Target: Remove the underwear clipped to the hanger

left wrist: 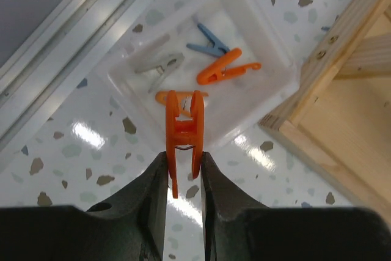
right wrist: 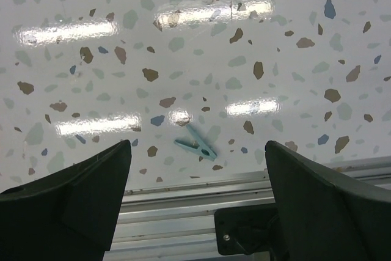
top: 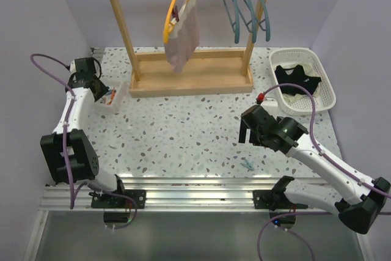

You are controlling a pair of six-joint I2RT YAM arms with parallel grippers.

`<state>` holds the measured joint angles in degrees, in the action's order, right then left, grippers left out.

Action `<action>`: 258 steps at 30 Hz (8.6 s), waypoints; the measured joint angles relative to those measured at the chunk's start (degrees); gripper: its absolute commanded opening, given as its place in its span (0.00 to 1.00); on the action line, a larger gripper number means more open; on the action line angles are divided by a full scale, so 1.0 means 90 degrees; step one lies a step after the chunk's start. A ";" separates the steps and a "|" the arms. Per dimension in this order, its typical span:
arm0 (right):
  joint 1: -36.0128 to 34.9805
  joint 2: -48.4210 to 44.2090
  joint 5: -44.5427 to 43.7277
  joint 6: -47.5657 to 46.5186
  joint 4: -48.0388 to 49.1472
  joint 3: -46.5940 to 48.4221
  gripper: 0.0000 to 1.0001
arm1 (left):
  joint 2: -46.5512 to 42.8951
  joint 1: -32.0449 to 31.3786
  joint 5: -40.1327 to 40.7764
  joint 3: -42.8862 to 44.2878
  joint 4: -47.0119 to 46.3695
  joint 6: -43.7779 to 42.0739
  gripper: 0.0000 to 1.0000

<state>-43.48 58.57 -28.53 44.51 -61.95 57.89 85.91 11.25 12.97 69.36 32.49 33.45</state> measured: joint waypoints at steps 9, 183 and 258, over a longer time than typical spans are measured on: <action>0.0000 -0.0012 0.0124 -0.0027 0.0024 -0.0107 0.96 | 0.1343 0.0311 -0.0454 0.1190 -0.0760 -0.0342 0.39; 0.0165 0.2922 0.3065 -0.2511 0.2297 0.5646 0.98 | -0.1775 0.0092 -0.5132 -0.0515 -0.0984 -0.1037 1.00; 0.0678 0.2516 0.3126 -0.3541 0.4551 0.4369 0.00 | -0.2419 -0.0141 -0.6382 -0.0952 -0.1321 -0.0418 1.00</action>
<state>-37.39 81.21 -0.40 12.64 -20.99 97.21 64.14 9.98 -44.47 60.80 20.60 29.69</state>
